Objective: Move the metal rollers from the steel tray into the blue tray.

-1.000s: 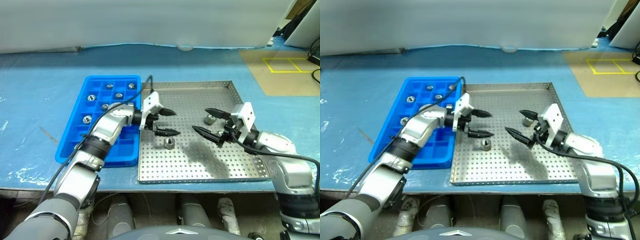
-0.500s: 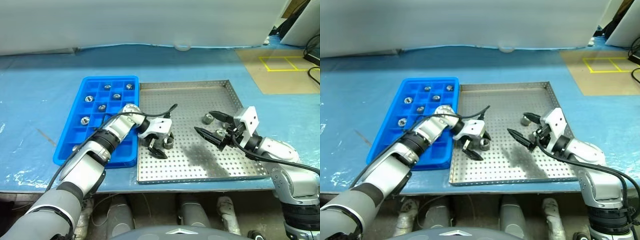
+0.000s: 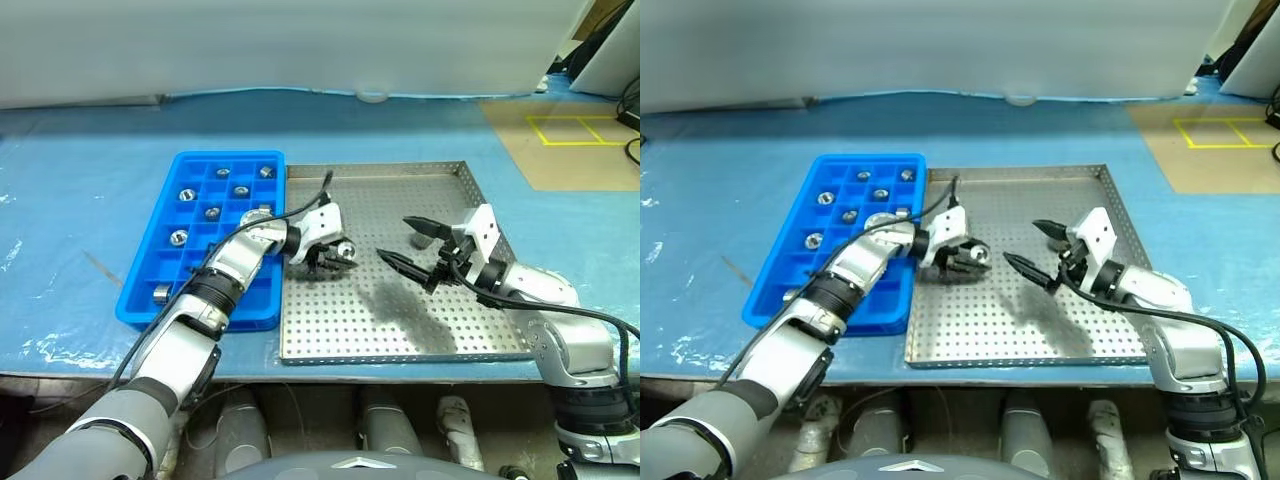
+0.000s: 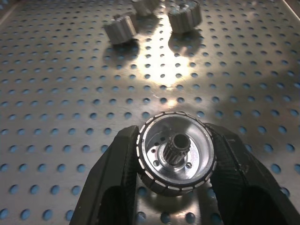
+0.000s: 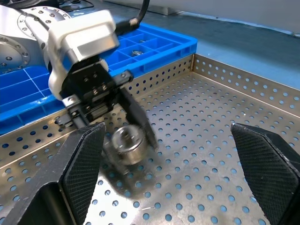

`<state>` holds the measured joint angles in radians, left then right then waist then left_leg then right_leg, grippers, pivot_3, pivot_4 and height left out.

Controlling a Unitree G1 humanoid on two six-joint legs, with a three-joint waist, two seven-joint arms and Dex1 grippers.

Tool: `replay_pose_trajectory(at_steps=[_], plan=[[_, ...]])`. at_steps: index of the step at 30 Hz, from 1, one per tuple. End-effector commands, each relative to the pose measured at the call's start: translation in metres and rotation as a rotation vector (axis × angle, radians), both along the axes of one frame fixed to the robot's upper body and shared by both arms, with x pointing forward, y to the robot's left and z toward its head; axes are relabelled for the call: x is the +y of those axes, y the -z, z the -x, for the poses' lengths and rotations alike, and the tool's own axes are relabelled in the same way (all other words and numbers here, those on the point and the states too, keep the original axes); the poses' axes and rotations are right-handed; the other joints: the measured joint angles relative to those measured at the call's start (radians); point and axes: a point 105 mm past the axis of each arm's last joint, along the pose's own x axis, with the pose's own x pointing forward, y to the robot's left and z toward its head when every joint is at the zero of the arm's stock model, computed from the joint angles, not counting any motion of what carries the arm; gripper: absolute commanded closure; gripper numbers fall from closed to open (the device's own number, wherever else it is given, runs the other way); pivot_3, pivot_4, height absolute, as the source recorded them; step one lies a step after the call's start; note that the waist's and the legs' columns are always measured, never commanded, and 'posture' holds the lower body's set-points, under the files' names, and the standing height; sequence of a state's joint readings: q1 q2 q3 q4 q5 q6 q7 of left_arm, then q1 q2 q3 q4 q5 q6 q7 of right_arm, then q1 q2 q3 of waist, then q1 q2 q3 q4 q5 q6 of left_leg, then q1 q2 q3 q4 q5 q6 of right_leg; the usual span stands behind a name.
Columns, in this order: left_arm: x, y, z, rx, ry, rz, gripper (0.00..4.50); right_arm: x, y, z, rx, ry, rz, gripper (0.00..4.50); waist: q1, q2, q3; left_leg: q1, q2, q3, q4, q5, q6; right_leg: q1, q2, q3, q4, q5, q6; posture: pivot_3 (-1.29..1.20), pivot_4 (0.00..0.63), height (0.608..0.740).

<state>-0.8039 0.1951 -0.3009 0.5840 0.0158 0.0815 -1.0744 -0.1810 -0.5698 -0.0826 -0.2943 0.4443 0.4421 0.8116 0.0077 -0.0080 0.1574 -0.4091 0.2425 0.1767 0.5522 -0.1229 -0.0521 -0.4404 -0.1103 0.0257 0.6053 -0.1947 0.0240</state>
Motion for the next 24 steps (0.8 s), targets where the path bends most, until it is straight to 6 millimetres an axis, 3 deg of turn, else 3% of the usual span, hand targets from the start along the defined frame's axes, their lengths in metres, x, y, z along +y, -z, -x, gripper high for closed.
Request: replay_pose_trajectory(at_steps=[1, 5, 9, 16, 20, 24], plan=[[0.031, -0.035, -0.030, -0.099, -0.335, 0.162, 2.73, 0.013, -0.014, -0.006, -0.056, -0.083, -0.022, 0.00, -0.001, 0.000, 0.000, -0.001, 0.001, 0.000, -0.001, 0.000, 0.000, -0.001, 0.000, -0.001, 0.000, 0.001, -0.001, -0.18, 0.150, 0.740], [0.075, -0.073, -0.038, -0.202, -0.666, 0.383, 2.73, 0.025, -0.013, -0.019, -0.045, -0.164, -0.015, 0.00, 0.012, 0.000, 0.000, -0.003, 0.001, -0.001, -0.005, 0.000, 0.000, -0.002, 0.001, -0.004, -0.002, 0.000, 0.000, -0.07, 0.150, 0.740], [0.123, -0.087, -0.017, -0.291, -0.929, 0.494, 2.73, 0.041, -0.013, -0.031, -0.036, -0.256, -0.017, 0.00, 0.030, -0.001, 0.000, -0.006, 0.002, -0.001, -0.006, -0.001, 0.001, -0.003, 0.000, -0.008, -0.005, 0.000, -0.001, 0.01, 0.150, 0.740], [0.172, -0.059, 0.031, -0.292, -1.187, 0.446, 2.73, 0.061, -0.008, -0.042, -0.022, -0.369, -0.009, 0.00, 0.087, -0.001, 0.001, -0.010, 0.004, -0.003, -0.006, -0.001, 0.002, -0.002, -0.001, -0.014, -0.007, 0.000, -0.001, 0.14, 0.150, 0.740], [0.181, -0.046, 0.049, -0.267, -1.241, 0.400, 2.73, 0.069, -0.007, -0.045, -0.016, -0.413, -0.011, 0.00, 0.109, -0.001, 0.001, -0.011, 0.004, -0.005, -0.006, -0.001, 0.001, -0.001, -0.002, -0.017, -0.008, 0.000, -0.001, 0.20, 0.150, 0.740], [0.180, -0.037, 0.054, -0.238, -1.238, 0.363, 2.73, 0.075, -0.004, -0.047, -0.013, -0.433, -0.012, 0.00, 0.123, -0.001, 0.001, -0.011, 0.006, -0.007, -0.006, 0.000, 0.000, 0.000, -0.001, -0.019, -0.008, 0.000, 0.000, 0.20, 0.150, 0.740]])
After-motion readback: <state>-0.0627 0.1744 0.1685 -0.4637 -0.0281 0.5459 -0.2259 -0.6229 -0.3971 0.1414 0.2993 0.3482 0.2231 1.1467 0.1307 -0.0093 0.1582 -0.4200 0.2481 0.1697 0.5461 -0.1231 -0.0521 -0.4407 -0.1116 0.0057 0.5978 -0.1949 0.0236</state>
